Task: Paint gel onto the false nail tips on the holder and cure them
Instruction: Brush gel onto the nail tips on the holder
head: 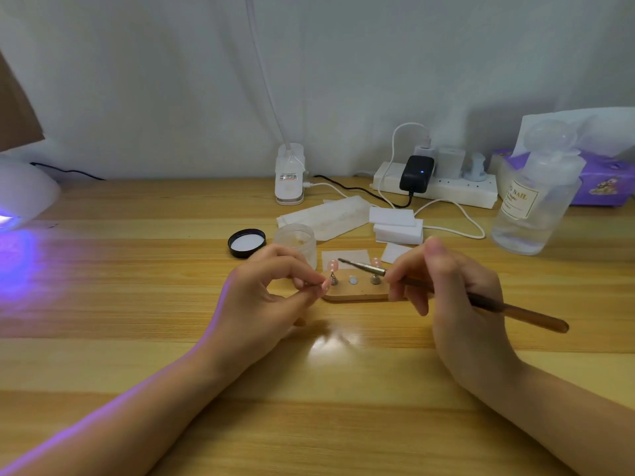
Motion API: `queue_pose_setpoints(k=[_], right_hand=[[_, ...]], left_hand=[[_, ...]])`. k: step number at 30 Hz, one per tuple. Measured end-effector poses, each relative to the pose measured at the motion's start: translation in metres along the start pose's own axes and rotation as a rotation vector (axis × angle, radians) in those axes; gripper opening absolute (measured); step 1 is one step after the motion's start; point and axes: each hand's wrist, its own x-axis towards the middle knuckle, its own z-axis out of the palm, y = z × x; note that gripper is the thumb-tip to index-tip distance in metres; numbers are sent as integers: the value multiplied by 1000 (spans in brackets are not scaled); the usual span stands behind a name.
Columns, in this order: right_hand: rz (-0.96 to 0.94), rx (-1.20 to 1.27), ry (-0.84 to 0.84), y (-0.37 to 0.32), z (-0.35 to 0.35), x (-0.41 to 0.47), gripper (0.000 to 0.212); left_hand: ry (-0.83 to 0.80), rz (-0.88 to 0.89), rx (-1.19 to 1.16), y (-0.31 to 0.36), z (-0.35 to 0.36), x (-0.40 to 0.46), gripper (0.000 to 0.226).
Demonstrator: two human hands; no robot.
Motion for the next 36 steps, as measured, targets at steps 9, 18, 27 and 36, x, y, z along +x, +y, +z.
queue_pose_setpoints(k=[9, 18, 27, 36], right_hand=[[26, 31, 94, 1, -3, 6, 41], [32, 59, 100, 3, -5, 9, 39], [43, 60, 122, 2, -7, 9, 40], [40, 33, 166, 2, -9, 11, 40]], left_hand=[[28, 110, -25, 8, -3, 8, 14], [-10, 98, 85, 10, 4, 21, 18], [-223, 131, 387, 11, 23, 31, 50], [-263, -42, 358, 11, 27, 32, 83]])
